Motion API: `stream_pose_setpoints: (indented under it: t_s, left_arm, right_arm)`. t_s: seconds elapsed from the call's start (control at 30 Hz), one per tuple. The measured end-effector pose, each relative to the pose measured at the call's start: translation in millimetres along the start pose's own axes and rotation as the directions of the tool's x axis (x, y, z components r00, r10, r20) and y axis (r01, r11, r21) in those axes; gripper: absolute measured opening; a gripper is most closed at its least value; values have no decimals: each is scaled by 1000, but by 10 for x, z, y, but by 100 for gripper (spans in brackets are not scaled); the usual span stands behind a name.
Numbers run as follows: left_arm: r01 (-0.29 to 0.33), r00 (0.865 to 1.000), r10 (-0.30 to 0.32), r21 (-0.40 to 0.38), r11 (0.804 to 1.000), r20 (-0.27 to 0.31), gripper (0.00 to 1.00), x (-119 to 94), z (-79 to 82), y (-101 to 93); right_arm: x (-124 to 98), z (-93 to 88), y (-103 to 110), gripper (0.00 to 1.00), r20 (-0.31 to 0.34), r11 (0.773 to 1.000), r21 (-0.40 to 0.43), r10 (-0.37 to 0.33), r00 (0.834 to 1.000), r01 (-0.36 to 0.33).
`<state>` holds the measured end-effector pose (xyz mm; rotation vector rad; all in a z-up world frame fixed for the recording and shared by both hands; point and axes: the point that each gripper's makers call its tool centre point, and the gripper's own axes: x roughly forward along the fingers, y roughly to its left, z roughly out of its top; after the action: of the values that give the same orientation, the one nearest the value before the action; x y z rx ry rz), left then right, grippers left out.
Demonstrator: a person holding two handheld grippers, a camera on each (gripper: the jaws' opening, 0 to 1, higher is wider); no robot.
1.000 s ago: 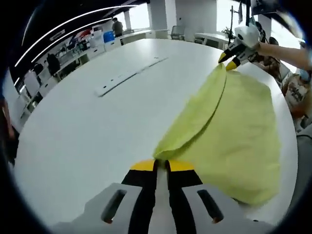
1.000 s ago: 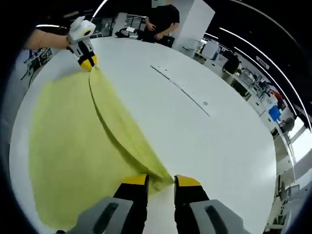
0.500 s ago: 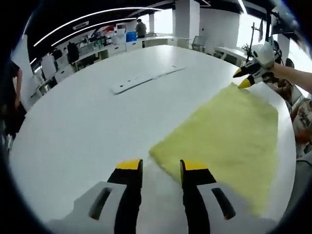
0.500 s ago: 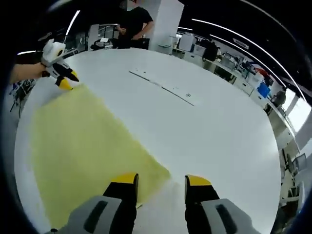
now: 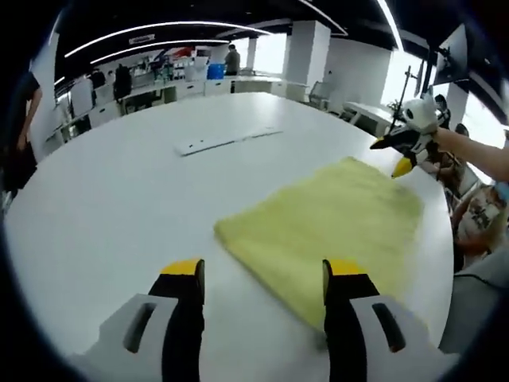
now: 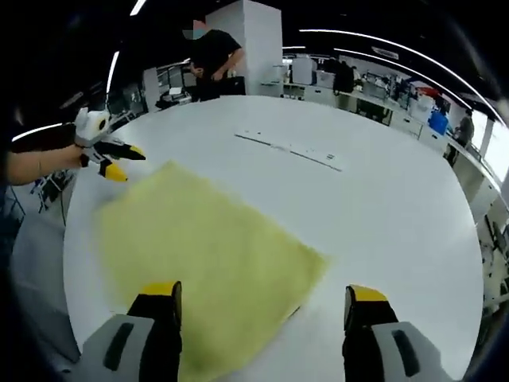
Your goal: Fold the garment on the visible template until the final outline fits inside the template.
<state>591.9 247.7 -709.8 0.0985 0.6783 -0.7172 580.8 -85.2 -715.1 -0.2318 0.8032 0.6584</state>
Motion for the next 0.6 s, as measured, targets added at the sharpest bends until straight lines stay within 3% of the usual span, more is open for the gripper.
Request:
stream_pose_setpoints:
  t_s: [0.3,0.6]
  left_arm:
    - [30,999,-30,1,1000,21,69,-255,-55,-236]
    - [42,998,-42,6,999,35,68,-447,-254,-493]
  right_arm:
    - [-223,-264,344,89,-36,998,-17,55,998,-56]
    - [-427,-477,551,87,-18,998,22,60,998,-60]
